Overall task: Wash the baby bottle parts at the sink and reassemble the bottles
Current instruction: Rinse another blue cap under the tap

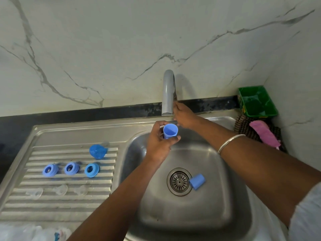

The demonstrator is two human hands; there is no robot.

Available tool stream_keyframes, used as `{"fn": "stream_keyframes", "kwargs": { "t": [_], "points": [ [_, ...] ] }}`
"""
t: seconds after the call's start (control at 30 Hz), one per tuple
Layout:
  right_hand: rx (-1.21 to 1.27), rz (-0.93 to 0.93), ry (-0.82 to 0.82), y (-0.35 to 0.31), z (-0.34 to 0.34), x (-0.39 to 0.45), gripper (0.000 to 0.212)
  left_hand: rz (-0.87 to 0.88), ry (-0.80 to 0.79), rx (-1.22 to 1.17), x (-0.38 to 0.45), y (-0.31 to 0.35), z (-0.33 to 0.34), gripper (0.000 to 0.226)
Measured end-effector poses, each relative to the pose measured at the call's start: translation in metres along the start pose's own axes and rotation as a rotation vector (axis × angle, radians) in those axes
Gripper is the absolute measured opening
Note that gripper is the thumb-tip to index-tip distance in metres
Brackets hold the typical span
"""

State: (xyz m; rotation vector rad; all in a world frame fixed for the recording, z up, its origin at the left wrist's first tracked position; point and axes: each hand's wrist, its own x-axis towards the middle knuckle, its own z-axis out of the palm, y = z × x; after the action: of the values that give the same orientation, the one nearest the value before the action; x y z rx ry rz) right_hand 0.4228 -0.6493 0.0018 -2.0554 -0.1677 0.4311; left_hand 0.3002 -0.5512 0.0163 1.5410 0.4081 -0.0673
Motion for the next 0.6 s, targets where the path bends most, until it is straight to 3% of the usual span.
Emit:
{"fn": "stream_keyframes", "kwargs": {
  "t": [0.13,0.33,0.5,0.6],
  "points": [
    [-0.056,-0.018,0.02,-0.002,0.003,0.004,0.032,-0.004,-0.011,0.003,0.001,0.0,0.002,0.046],
    [-0.178,-0.05,0.003,-0.003,0.007,0.007,0.032,-0.019,0.044,0.0,0.003,-0.005,0.002,0.046],
    [-0.196,-0.015,0.001,-0.005,0.008,0.0,0.045,-0.016,0.047,0.017,0.002,-0.008,0.004,0.048],
    [-0.07,-0.022,0.134,0.002,0.009,-0.014,0.045,-0.03,0.047,0.0,0.001,-0.009,0.003,0.048]
  ]
}}
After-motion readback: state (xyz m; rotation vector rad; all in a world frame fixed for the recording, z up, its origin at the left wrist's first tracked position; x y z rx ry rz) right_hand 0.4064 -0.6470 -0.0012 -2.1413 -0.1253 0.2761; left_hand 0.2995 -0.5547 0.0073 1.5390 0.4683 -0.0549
